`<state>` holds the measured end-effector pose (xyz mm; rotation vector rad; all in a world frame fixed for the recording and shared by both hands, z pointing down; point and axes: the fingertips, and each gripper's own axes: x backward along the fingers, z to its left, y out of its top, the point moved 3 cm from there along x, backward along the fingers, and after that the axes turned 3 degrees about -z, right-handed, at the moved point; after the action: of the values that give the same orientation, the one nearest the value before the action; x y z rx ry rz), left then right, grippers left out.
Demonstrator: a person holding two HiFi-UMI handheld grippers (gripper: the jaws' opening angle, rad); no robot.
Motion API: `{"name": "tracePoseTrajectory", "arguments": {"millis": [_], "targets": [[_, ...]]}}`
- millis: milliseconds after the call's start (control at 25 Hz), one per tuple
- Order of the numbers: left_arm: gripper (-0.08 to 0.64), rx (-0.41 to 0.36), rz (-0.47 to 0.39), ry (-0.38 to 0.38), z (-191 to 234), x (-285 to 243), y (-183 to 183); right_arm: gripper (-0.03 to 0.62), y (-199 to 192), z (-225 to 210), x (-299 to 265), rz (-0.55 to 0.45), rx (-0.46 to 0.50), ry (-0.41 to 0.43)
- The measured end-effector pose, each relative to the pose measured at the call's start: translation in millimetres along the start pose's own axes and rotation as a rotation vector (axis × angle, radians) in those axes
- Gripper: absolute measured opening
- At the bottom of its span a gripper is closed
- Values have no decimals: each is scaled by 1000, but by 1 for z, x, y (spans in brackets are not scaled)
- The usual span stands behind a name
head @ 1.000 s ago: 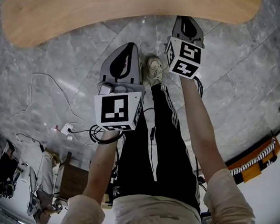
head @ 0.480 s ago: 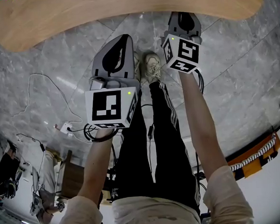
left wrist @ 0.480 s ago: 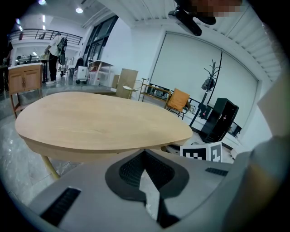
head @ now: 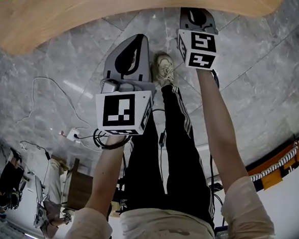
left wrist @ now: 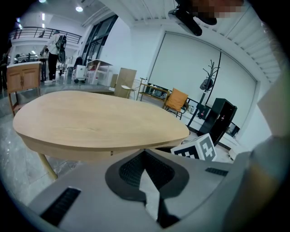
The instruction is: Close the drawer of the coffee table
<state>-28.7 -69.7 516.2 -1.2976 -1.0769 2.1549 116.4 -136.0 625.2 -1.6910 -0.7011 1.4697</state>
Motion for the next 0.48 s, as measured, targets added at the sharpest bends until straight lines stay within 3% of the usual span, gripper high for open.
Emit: {"name": "tracePoseTrajectory", "arguments": {"millis": [80,280,400,480], "targets": [[9,-9,-11,-3,-3,5,9,8,-9,0,5,105,40,33],[9,-19,-24,16,-2,23,43,8,-10,-5,43,290,-2,-16],[9,-20,-57,32,-5,42,84,8,25,2,66,324,-7,-2],[9,-49,-104,42,-10,57,126,8,73,5,81,286,-32,-3]]}}
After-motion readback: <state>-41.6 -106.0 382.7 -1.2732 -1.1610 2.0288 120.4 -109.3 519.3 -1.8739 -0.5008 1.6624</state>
